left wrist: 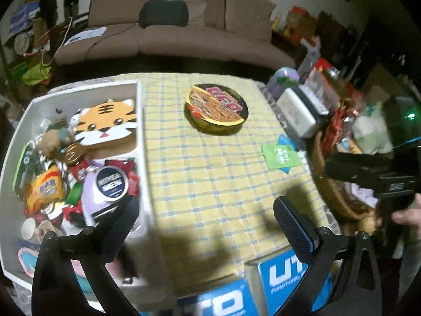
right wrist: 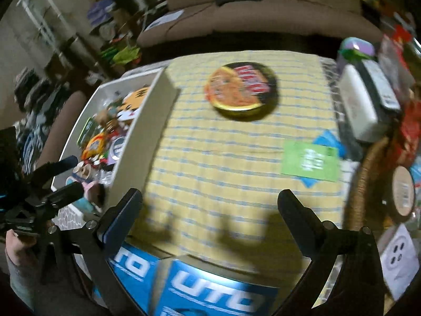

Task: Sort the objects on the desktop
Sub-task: 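Withdraw both tools from the bin back over the table, then grasp the rim of the UFO noodle bowl with both tools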

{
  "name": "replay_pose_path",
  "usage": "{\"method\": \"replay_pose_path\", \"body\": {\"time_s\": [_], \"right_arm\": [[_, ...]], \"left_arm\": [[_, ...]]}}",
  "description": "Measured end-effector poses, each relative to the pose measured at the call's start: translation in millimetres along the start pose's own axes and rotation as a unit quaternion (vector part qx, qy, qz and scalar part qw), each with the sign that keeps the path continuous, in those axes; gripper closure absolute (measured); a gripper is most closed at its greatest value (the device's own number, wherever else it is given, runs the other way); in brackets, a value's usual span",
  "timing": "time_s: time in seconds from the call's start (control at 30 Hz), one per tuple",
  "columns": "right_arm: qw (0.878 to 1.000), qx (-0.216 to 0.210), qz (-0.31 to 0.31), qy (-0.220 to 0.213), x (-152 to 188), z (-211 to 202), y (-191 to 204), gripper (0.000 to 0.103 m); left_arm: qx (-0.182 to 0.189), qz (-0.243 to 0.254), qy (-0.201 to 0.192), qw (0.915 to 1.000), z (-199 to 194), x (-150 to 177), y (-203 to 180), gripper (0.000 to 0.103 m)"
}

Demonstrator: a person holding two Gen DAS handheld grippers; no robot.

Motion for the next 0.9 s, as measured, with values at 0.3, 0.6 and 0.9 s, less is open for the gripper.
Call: {"method": "replay_pose_path", "body": {"time_s": [0.3, 0.6, 0.9], "right_arm": [[0.998, -0.025, 0.047, -0.023, -44.5, 11.1, -74.7, 0.0], [0.99, -0.074, 0.119, -0.013, -102.6, 87.2, -109.5, 0.003], [0.975, -0.109, 0.193, 0.013, -129.5, 192.0, -130.4, 0.042]], "left_arm": [[0.019, -0.05, 0.011, 0.9985, 77.2, -60.2, -28.0, 0.0], [0.029, -0.116, 0.039, 0.9921, 163.8, -110.1, 17.1, 0.001], [0.045, -0.176, 0.042, 0.9825, 238.5, -132.9, 49.2, 0.012]]}}
Point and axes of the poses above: each gripper's, at about its wrist camera, not at the fingertips, and z roughly the way its jaws point, y to its left, x to its underside, the point moved 4 cm from there along z, roughly the way its jaws point, and after that the axes turned 1 degree about x, right-handed, at the moved point
